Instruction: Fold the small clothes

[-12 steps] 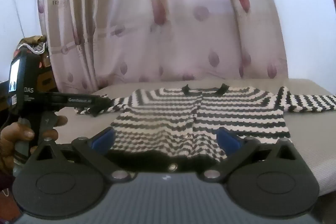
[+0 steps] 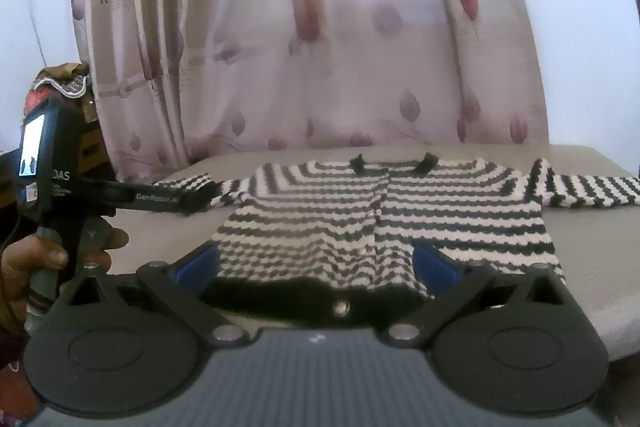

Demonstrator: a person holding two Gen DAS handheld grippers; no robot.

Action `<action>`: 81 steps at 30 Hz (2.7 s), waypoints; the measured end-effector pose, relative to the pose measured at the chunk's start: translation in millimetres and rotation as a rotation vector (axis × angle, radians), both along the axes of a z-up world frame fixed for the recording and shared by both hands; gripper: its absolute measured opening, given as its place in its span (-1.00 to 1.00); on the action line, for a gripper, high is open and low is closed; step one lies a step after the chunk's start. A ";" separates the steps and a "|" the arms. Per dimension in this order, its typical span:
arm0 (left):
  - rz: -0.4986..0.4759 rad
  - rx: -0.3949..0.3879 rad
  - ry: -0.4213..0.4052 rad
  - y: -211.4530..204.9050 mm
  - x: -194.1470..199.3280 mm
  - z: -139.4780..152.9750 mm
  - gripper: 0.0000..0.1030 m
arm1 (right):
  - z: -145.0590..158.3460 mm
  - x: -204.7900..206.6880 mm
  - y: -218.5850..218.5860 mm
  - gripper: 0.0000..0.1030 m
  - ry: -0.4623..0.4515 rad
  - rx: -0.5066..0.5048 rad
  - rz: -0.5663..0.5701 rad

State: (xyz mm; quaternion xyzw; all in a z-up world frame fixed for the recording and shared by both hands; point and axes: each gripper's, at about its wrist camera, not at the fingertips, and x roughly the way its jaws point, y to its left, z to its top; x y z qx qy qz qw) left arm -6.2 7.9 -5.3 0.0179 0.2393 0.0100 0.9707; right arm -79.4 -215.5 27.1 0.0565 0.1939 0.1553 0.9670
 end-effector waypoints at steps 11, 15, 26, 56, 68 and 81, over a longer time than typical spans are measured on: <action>0.000 0.017 0.002 4.0 -3.8 -2.6 1.00 | -5.3 -1.1 1.0 1.00 0.058 0.013 -0.055; 0.009 0.015 0.007 6.0 -2.7 -4.1 1.00 | -5.9 -3.2 4.9 1.00 0.053 0.001 -0.050; 0.010 0.024 0.022 8.1 0.0 -12.1 1.00 | -7.7 0.1 6.4 1.00 0.078 0.014 -0.047; 0.014 0.038 0.031 16.8 5.3 -20.7 1.00 | -8.2 1.0 10.7 1.00 0.084 0.016 -0.030; 0.056 0.151 -0.033 45.8 33.2 -19.1 1.00 | -6.3 12.6 15.8 1.00 0.091 -0.002 -0.005; 0.062 0.513 -0.081 106.3 106.8 -47.2 0.99 | -22.0 31.5 3.9 1.00 0.166 0.009 -0.037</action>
